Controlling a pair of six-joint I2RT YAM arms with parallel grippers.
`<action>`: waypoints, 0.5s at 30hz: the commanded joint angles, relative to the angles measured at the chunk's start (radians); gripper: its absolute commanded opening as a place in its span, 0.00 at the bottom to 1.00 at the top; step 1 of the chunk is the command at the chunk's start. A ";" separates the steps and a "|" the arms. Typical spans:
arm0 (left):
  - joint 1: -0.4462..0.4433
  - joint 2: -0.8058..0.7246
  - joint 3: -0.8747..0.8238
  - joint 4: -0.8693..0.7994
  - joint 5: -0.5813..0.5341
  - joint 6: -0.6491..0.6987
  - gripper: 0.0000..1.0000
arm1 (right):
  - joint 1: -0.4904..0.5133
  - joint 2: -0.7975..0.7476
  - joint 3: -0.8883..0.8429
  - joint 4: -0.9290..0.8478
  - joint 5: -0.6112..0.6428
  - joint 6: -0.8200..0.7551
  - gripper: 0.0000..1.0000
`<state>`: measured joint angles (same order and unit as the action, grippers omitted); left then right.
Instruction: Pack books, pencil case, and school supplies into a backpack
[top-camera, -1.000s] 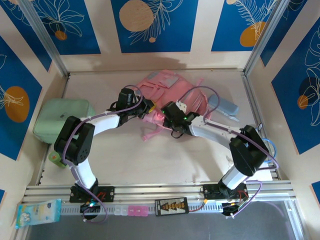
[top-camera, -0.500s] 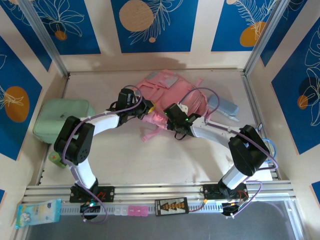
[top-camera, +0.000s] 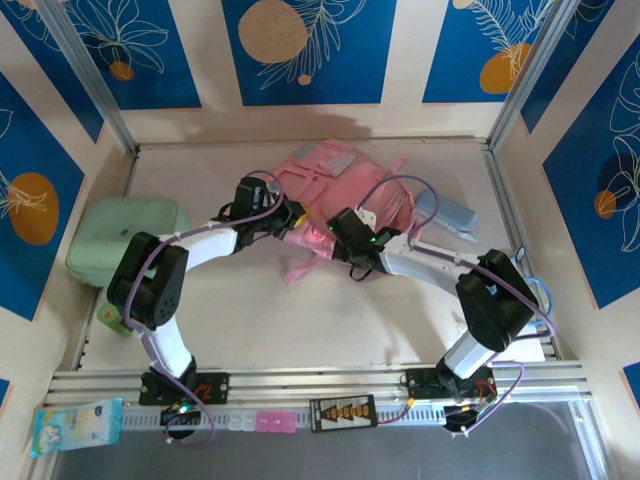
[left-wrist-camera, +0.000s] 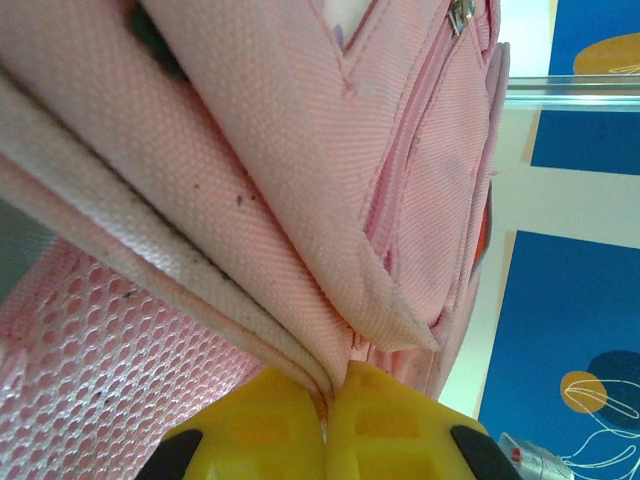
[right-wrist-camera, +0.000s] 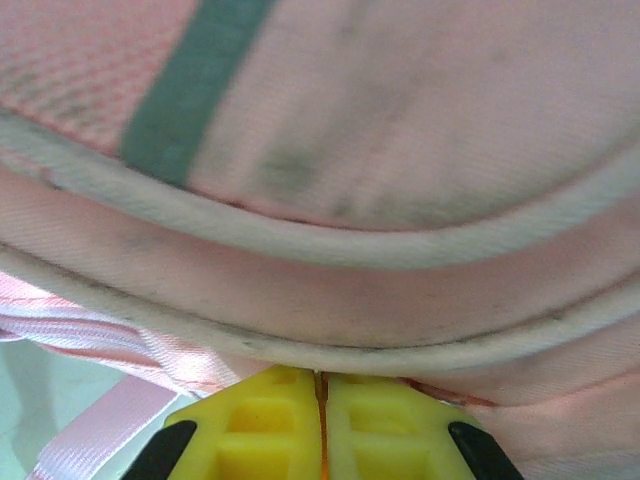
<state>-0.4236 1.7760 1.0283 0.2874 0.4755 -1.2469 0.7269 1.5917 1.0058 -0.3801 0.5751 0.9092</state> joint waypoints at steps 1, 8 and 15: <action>0.053 -0.031 -0.008 0.005 -0.021 0.044 0.00 | -0.016 -0.074 -0.048 -0.118 0.159 0.060 0.04; 0.067 -0.024 0.015 -0.058 -0.054 0.114 0.04 | -0.042 -0.147 -0.066 -0.056 0.127 -0.014 0.03; 0.111 -0.113 -0.004 -0.184 -0.118 0.249 0.32 | -0.070 -0.121 -0.013 0.136 -0.221 -0.256 0.00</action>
<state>-0.3614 1.7447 1.0309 0.1753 0.4339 -1.0931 0.6750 1.4647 0.9497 -0.3637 0.5060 0.7723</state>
